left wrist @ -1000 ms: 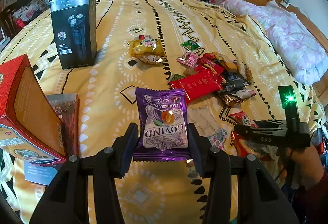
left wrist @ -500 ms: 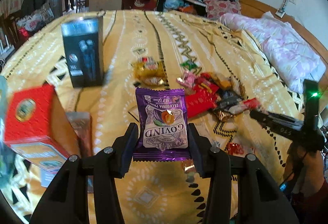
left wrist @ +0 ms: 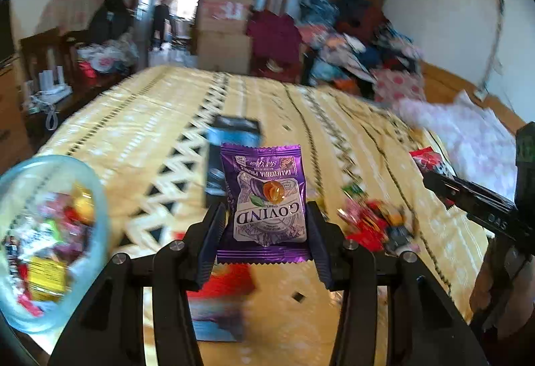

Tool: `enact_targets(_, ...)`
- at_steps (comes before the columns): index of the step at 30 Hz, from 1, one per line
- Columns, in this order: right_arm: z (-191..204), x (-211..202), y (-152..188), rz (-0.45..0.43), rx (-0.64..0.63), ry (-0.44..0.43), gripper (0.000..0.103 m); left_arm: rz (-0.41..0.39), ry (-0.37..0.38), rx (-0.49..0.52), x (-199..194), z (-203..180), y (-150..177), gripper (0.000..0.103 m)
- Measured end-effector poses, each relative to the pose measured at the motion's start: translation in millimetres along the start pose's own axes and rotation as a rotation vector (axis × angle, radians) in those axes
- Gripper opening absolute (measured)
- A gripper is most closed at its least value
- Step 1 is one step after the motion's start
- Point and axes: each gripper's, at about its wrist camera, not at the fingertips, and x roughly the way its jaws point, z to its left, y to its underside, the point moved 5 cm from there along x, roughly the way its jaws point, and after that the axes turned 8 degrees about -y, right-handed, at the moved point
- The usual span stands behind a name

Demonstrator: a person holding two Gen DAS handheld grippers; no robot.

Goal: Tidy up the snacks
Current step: 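Carry both packets over the glass bowl and release them inside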

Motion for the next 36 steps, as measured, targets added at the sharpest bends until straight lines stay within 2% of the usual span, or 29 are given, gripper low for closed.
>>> enact_targets(4, 45, 16, -24, -0.016, -0.056, -0.083, 0.038, -0.04, -0.066, -0.057, -14, 51, -19, 0.05)
enact_targets(9, 102, 49, -48, 0.007, -0.105, -0.197, 0.038, -0.059, -0.144, -0.114, -23, 109, -29, 0.05)
enact_targets(14, 154, 80, -55, 0.049, -0.161, -0.283, 0.038, -0.071, -0.232, -0.167, -31, 173, -32, 0.05)
enact_targets(21, 220, 120, -64, 0.113, -0.221, -0.375, 0.038, -0.065, -0.327, -0.223, -34, 241, -31, 0.05)
enact_targets(29, 279, 159, -66, 0.194, -0.25, -0.441, 0.038, -0.04, -0.39, -0.261, -33, 285, -22, 0.05)
enact_targets(36, 303, 186, -58, 0.261, -0.255, -0.458, 0.038, -0.017, -0.403, -0.281, -25, 304, -17, 0.05)
